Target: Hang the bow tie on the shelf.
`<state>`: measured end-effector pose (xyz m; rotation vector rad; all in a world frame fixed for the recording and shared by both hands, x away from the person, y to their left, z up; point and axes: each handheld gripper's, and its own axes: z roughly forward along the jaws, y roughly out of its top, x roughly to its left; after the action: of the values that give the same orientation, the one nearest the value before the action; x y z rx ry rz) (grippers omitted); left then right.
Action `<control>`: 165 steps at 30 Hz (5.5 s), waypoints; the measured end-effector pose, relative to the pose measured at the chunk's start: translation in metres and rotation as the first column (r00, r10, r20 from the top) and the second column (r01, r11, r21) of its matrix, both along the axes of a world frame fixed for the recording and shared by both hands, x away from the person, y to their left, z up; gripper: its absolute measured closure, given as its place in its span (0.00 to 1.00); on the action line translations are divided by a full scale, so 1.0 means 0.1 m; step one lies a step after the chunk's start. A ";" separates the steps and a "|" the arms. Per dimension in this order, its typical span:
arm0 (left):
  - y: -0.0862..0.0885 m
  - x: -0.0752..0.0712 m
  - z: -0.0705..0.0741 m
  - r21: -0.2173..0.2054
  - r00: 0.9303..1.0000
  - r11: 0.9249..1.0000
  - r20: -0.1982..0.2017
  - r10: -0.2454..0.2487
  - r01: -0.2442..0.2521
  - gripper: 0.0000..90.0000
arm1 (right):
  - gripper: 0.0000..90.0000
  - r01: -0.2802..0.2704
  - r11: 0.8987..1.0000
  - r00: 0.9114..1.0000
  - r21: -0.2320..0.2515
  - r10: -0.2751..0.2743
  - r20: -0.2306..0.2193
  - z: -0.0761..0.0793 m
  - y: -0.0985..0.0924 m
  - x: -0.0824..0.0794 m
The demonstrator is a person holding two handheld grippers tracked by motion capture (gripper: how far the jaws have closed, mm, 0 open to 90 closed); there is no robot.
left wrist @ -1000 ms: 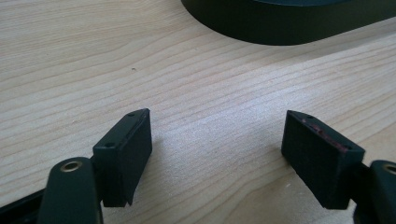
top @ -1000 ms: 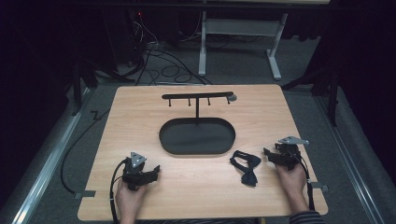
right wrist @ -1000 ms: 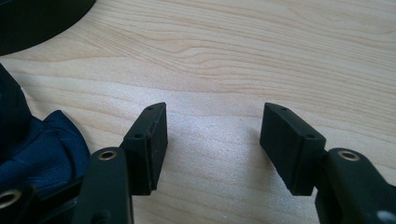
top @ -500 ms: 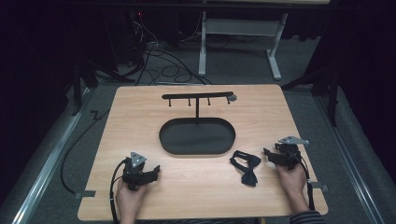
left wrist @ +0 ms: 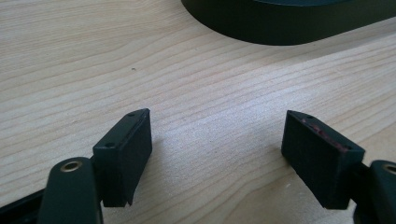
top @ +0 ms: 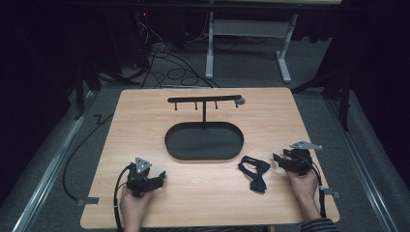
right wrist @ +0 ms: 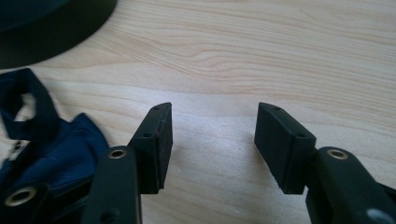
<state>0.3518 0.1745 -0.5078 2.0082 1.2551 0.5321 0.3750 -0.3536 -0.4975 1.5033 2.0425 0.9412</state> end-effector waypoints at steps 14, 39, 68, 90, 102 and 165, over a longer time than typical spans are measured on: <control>0.00 0.00 0.00 0.000 1.000 1.000 0.000 0.000 0.000 0.28 | 0.61 -0.102 0.992 0.995 0.071 0.101 0.016 0.17 0.13 -0.11; 0.00 0.00 0.00 0.000 1.000 1.000 0.000 0.000 0.000 0.28 | 0.62 -0.259 0.964 0.966 0.059 0.260 -0.006 0.23 0.60 -0.06; 0.00 0.00 0.00 0.000 1.000 1.000 0.000 0.000 0.000 0.28 | 0.96 -0.336 0.941 0.937 0.046 0.339 -0.087 0.05 0.77 0.07; 0.00 0.00 0.00 0.000 1.000 1.000 0.000 0.000 0.000 0.28 | 1.00 -0.371 0.928 0.929 0.027 0.370 0.018 0.35 0.77 -0.08; 0.00 0.00 0.00 0.000 1.000 1.000 0.000 0.000 0.000 0.28 | 1.00 -0.384 0.923 0.922 0.019 0.382 0.070 0.57 0.80 -0.05; 0.00 0.00 0.00 0.003 1.000 1.000 -0.002 0.001 -0.001 0.27 | 1.00 -0.399 0.917 0.887 0.007 0.383 0.258 1.54 1.12 0.61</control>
<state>0.3517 0.1743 -0.5077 2.0112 1.2565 0.5332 0.4355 -0.2416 -0.3433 0.9457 2.1789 1.2841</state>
